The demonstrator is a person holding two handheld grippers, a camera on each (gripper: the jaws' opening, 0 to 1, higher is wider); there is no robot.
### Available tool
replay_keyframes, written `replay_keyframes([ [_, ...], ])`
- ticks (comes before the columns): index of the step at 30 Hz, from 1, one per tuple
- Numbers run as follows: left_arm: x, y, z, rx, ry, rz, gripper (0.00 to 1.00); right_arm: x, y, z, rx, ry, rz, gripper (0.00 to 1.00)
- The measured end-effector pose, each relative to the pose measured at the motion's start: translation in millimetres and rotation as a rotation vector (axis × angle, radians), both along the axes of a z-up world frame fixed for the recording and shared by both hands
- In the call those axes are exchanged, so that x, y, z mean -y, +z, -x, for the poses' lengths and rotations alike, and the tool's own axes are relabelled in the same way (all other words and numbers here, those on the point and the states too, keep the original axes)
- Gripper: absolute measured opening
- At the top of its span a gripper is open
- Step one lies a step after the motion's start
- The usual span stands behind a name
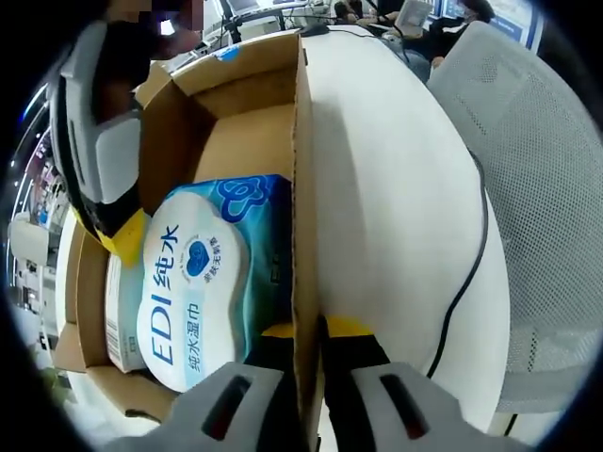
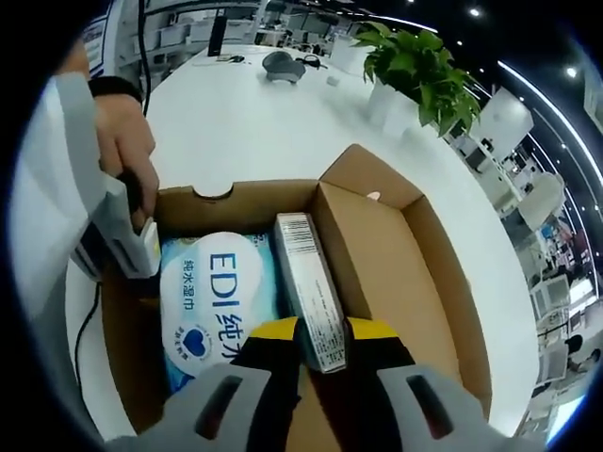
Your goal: Operate the shoe box by opening the lid, removing the specified soft item, and placing it in the target area until the item is outside and the box remains undamaged.
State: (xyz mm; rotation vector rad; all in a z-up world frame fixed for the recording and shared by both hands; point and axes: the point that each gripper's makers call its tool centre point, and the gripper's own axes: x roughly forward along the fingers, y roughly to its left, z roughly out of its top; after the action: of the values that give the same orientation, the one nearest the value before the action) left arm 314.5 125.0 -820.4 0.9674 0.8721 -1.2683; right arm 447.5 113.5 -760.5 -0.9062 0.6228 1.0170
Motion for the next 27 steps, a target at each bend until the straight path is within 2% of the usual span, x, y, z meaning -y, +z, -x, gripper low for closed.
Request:
replay_keyframes([
  [20, 0, 0.1, -1.0, -0.001, -0.003, 0.001, 0.02, 38, 1.1, 0, 0.005, -0.038, 0.054, 0.15],
  [27, 0, -1.1, 0.3, 0.001, -0.003, 0.002, 0.02, 41, 1.3, 1, 0.021, -0.045, 0.063, 0.15],
])
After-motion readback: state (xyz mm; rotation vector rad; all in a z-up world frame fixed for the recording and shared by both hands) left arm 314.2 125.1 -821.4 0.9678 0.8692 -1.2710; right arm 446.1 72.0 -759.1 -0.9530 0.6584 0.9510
